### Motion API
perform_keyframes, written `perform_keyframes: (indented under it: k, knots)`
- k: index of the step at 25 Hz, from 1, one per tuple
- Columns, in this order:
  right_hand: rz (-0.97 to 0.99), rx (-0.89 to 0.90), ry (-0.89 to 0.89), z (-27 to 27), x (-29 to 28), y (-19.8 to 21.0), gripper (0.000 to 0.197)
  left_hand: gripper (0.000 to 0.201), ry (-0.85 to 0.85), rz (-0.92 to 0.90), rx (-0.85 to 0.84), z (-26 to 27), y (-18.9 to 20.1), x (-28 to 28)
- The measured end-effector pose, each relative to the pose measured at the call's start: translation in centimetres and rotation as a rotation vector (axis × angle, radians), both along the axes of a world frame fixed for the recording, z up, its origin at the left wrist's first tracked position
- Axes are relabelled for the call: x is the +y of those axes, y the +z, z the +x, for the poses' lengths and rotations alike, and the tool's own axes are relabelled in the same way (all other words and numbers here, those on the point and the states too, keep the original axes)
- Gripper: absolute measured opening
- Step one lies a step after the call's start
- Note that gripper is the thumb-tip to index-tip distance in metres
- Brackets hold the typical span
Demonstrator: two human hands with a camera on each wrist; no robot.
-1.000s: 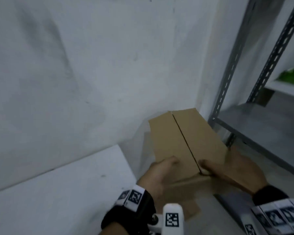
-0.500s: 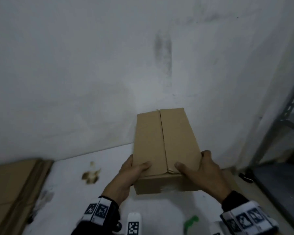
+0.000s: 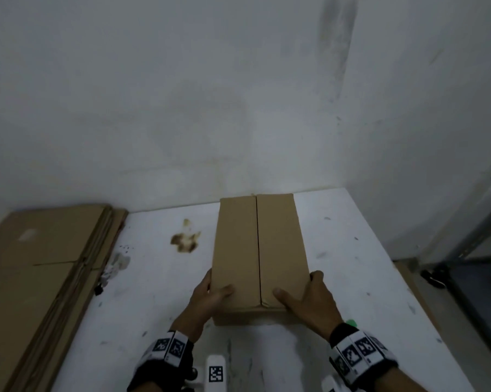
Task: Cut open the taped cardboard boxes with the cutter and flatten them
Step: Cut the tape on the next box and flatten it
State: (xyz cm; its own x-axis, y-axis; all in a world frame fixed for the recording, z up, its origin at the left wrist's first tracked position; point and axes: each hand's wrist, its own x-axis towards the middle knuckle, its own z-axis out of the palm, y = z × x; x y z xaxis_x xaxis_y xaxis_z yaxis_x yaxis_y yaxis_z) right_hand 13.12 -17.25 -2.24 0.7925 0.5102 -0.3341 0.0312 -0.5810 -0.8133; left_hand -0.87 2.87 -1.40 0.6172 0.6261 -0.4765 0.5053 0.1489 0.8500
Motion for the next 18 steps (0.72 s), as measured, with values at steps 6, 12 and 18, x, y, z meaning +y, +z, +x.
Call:
perform_keyframes:
  k: [6, 12, 18]
  knots:
    - [0.049, 0.288, -0.175, 2.0, -1.1, -0.5, 0.095, 0.098, -0.021, 0.354, 0.164, 1.3, -1.0, 0.0]
    - [0.027, 0.464, -0.102, 2.2, -0.8, -0.5, 0.074, 0.131, -0.181, 0.348, 0.286, 1.8, -0.7, -1.5]
    - [0.141, 0.396, -0.117, 2.4, -0.9, 3.9, 0.078, 0.118, -0.123, 0.185, 0.118, 1.6, 1.1, -0.5]
